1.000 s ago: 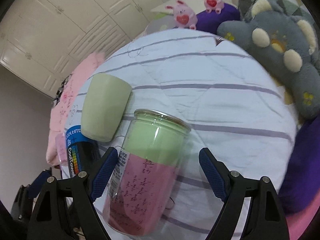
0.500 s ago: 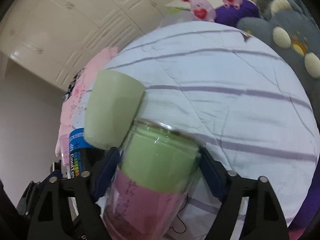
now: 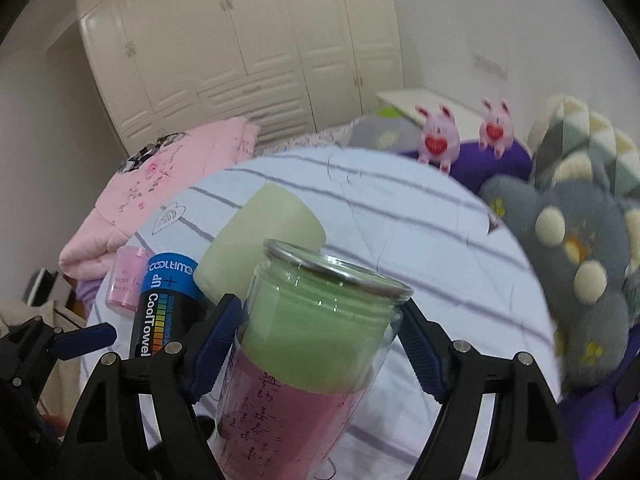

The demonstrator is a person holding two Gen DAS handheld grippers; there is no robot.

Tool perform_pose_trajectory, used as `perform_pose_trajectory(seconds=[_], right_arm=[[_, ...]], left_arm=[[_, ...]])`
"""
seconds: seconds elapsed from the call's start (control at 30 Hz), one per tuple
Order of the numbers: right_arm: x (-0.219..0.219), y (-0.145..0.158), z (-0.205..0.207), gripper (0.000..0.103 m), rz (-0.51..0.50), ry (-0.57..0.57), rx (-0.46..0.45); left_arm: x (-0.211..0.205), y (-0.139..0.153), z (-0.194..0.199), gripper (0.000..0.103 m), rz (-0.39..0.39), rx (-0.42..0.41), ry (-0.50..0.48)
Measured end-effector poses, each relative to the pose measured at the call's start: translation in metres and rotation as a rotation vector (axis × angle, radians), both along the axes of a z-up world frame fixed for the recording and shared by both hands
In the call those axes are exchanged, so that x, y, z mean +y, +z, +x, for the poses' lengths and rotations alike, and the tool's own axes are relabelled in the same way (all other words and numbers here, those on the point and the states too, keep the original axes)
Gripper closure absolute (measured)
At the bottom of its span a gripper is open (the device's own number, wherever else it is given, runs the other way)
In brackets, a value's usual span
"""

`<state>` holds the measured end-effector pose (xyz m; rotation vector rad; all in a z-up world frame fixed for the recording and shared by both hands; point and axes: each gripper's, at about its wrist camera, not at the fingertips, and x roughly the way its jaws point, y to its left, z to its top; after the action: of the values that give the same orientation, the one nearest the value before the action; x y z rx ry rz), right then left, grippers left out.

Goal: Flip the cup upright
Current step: 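Lift the jar with the right gripper and rotate it upright, then lower the upright jar onto the table and open the right gripper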

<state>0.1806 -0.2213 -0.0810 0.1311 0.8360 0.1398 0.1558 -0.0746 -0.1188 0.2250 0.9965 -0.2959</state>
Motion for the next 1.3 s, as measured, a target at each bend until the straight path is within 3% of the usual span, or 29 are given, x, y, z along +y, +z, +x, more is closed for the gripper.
perform_pose_trajectory(seconds=[0.17,0.43,0.8,1.03,1.3], right_arm=[[0.010,0.005,-0.002,0.025,-0.097,0.015,-0.099],[0.020,0.003,-0.015,0.025,-0.175,0.047,-0.178],[0.026,-0.001,-0.042,0.024,-0.175,0.071,-0.218],[0.033,-0.003,-0.053,0.024,-0.170,0.102,-0.258],[0.042,0.000,-0.056,0.022,-0.251,0.076,-0.266]], left_arm=[[0.000,-0.004,-0.001,0.002,0.003,0.011,0.021],[0.008,-0.006,-0.004,0.002,0.016,0.018,0.053],[0.020,-0.008,-0.024,0.002,0.070,0.011,0.050],[0.027,-0.014,-0.035,0.002,0.064,0.029,0.068],[0.029,-0.013,-0.041,0.002,0.064,0.026,0.071]])
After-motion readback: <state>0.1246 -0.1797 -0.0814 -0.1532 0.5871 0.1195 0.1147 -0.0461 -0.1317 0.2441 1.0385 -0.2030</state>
